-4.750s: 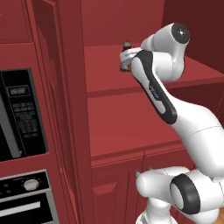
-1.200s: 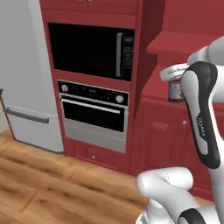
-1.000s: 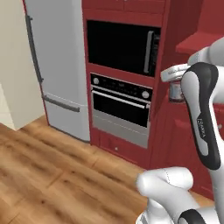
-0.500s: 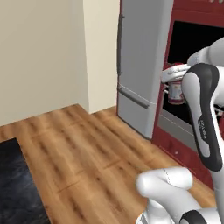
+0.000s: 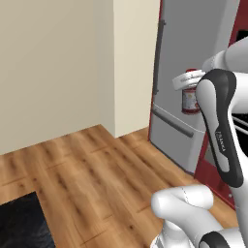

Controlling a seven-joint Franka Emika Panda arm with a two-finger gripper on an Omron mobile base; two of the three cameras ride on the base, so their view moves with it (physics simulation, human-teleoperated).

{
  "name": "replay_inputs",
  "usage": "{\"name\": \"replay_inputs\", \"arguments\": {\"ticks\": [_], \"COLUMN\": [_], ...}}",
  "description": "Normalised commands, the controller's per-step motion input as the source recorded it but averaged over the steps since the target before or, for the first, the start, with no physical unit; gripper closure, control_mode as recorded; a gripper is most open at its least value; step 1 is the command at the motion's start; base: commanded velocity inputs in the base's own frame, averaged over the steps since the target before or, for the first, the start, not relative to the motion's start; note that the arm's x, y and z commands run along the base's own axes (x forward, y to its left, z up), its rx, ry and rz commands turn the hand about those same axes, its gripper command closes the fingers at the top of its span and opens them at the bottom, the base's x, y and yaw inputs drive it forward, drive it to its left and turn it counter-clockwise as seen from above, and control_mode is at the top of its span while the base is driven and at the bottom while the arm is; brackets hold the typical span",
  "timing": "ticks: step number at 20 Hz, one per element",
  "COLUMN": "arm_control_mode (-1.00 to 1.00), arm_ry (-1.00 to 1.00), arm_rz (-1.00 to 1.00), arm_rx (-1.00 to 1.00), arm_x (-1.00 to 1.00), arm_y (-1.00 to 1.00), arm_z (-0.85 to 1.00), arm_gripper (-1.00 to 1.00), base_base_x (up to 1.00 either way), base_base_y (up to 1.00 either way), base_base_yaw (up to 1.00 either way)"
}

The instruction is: Move the hot dog bun to the plate on the dining table and place the condiment next to that plate. Then navigate to the fridge and take the sausage and place it on the plate as well.

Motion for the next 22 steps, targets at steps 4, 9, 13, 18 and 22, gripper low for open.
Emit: {"name": "replay_inputs", "arguments": {"ticks": [4,9,13,18,22], "arm_control_mode": [1.0,1.0,1.0,1.0,1.0], "arm_ry": [0.0,0.0,0.0,0.0,0.0], "arm_rz": [0.0,0.0,0.0,0.0,0.0], "arm_rx": [0.0,0.0,0.0,0.0,0.0], "arm_x": [0.0,0.0,0.0,0.0,0.0], "arm_y": [0.0,0.0,0.0,0.0,0.0], "arm_z": [0.0,0.0,0.0,0.0,0.0], "arm_gripper": [1.0,1.0,1.0,1.0,1.0], "base_base_x": [1.0,1.0,1.0,1.0,1.0], "base_base_y": [0.02,0.0,0.0,0.0,0.0], "base_base_yaw": [0.11,0.22,0.27,0.34,0.54]}}
